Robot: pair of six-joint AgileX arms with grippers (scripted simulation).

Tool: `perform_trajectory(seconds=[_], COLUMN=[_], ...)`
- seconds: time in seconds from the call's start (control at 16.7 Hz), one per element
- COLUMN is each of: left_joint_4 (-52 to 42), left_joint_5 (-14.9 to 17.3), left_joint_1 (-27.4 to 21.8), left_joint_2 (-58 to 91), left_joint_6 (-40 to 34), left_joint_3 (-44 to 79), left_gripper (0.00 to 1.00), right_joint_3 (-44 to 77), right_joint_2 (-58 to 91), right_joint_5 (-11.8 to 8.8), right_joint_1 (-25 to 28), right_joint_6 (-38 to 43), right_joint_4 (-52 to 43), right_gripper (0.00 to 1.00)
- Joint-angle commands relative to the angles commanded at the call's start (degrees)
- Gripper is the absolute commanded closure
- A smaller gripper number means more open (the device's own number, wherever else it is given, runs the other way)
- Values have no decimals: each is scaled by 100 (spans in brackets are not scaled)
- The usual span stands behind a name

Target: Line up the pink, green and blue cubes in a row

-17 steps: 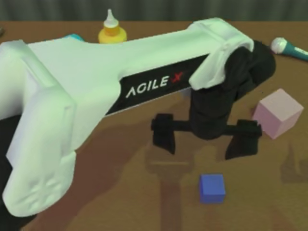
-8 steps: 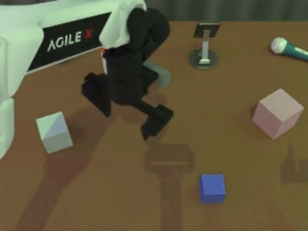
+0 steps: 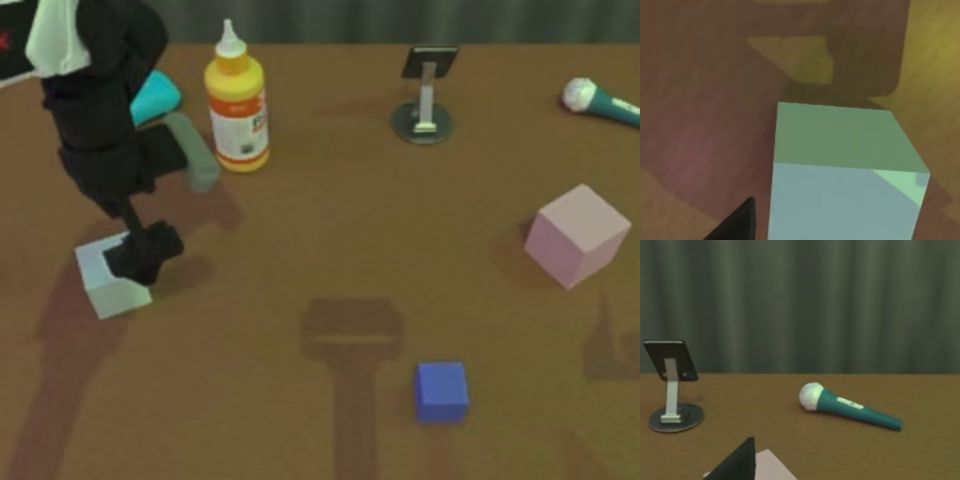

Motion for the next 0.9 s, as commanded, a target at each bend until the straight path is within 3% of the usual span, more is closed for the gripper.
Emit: perform_trajectory(seconds=[0.3,0.66,0.9], left_joint_4=[206,220,830], left_joint_5=[28,26,31], left_joint_1=[534,524,540], left_joint_2=[-318,-297,-62], left_joint_6=[998,1010,1011], left_joint_3=[-308,-311,-673], left_gripper=[0,0,0], right_joint_3=[0,0,0], right_joint_2=[0,0,0], right_joint_5=[0,0,0], right_joint_1=[0,0,0], right_joint_6=[0,0,0], right_joint_4=[0,0,0], right_gripper=[0,0,0])
